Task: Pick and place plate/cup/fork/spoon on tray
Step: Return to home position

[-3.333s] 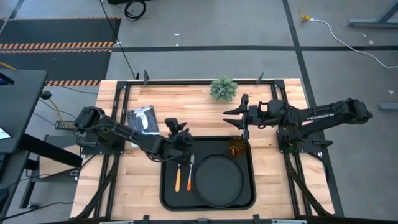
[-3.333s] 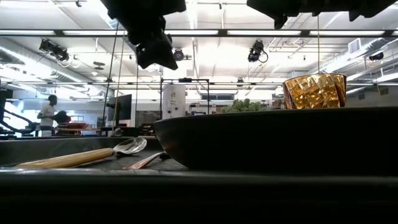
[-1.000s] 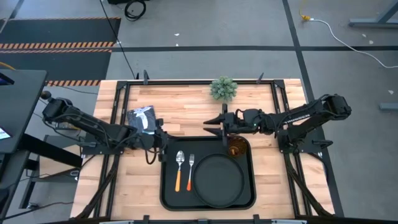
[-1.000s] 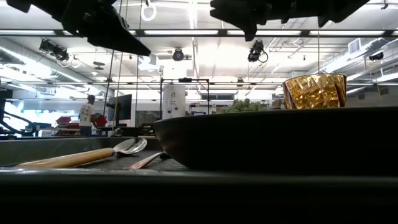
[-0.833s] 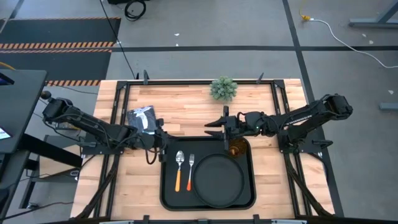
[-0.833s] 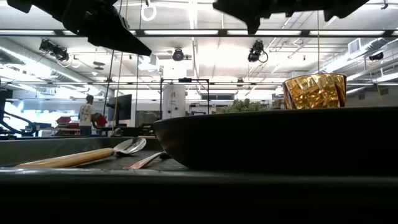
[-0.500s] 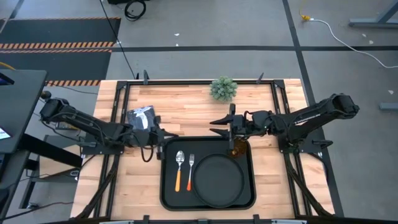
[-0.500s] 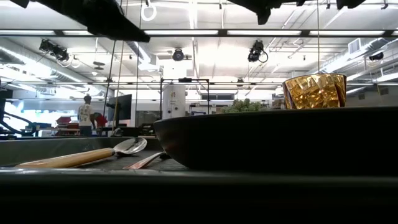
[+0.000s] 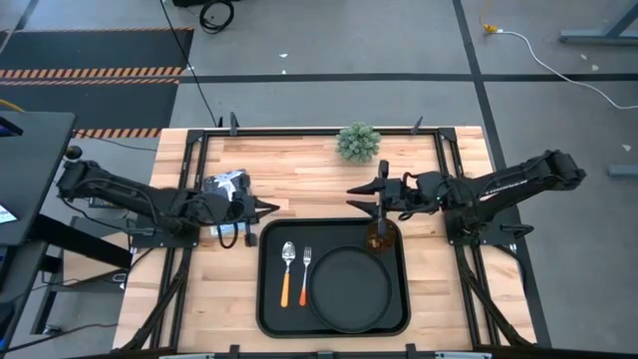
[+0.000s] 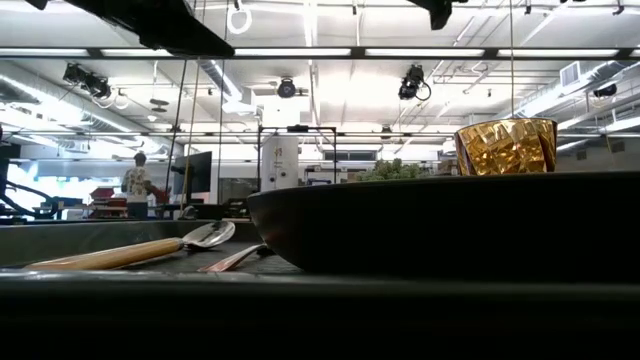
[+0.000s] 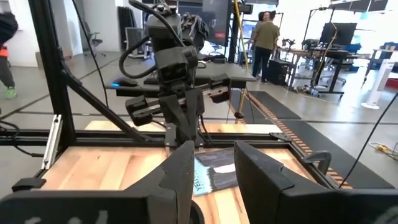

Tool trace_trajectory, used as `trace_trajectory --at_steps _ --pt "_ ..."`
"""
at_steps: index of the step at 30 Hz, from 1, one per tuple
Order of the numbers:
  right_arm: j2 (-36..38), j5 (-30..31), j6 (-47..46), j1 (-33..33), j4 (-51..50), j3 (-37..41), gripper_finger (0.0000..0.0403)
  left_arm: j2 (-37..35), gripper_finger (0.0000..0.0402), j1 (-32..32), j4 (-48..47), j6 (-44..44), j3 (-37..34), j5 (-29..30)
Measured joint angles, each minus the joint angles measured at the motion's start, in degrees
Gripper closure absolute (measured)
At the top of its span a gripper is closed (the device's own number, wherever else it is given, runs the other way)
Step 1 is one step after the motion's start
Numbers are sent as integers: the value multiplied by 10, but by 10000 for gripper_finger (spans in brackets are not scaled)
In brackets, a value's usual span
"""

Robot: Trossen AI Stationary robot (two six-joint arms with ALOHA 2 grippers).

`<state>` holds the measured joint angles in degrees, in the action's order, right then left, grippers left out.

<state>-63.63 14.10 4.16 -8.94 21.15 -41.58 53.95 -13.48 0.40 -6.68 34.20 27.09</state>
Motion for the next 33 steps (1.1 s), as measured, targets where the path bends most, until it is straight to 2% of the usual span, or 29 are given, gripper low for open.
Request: trace_trajectory --at_steps 6,13,20,33 --pt "29 41 3 -5 -39 0 282 -44 388 1 -17 0 0 0" --pt "55 44 -1 -12 -55 9 282 -78 388 1 -50 1 0 -17" --pt "107 88 -17 -30 -44 58 282 -117 388 1 -94 19 0 -27" --pt "199 105 -40 -34 -16 151 282 -151 389 -27 -115 61 -10 -13"
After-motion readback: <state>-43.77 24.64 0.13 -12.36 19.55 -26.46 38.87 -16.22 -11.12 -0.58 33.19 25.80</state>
